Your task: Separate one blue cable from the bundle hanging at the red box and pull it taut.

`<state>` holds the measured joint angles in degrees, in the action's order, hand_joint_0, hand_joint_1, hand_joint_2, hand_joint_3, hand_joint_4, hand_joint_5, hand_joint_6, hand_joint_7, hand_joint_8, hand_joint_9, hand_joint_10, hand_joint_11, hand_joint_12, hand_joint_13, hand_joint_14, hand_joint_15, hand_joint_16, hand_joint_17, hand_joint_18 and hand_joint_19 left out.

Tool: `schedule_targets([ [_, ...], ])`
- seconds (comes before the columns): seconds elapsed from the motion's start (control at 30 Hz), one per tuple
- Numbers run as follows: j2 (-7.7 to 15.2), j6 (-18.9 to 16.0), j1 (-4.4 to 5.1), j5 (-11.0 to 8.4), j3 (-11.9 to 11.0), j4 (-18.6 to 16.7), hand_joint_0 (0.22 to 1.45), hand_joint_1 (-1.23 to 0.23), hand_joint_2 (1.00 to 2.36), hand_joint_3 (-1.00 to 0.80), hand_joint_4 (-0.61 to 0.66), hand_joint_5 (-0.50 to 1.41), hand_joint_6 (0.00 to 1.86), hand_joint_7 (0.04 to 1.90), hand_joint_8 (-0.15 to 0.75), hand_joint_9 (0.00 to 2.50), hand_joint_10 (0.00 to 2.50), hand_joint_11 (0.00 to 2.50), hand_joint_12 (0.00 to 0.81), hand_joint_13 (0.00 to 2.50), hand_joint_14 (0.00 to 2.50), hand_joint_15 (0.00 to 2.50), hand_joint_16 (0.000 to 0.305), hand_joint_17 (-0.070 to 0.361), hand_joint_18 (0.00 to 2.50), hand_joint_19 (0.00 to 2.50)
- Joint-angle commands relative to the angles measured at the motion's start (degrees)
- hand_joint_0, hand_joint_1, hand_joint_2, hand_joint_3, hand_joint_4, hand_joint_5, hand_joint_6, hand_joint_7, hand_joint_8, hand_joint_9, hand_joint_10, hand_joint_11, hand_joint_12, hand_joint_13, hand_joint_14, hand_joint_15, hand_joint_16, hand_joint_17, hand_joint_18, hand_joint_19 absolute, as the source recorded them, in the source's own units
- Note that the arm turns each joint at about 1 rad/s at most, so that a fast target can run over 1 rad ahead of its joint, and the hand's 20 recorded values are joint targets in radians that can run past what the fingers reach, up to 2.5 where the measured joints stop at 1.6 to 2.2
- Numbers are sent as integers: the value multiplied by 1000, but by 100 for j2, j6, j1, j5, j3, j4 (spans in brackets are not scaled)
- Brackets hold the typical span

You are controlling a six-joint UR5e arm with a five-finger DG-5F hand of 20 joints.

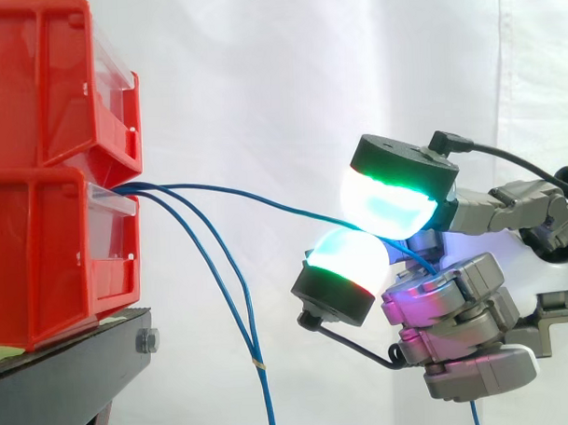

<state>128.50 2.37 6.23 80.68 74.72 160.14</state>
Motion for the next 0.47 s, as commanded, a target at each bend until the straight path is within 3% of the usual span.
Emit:
schedule_targets([
  [0.0,0,0,1,0,-2,0,718,-833,1016,-255,-102,-189,884,1172,324,1001,1166,1496,379,913,1870,1399,42,95,1346,1464],
  [0.43,0,0,1,0,-2,0,717,-834,1015,-255,-105,-189,884,1166,321,1005,1152,1518,377,920,1846,1417,42,94,1340,1466],
])
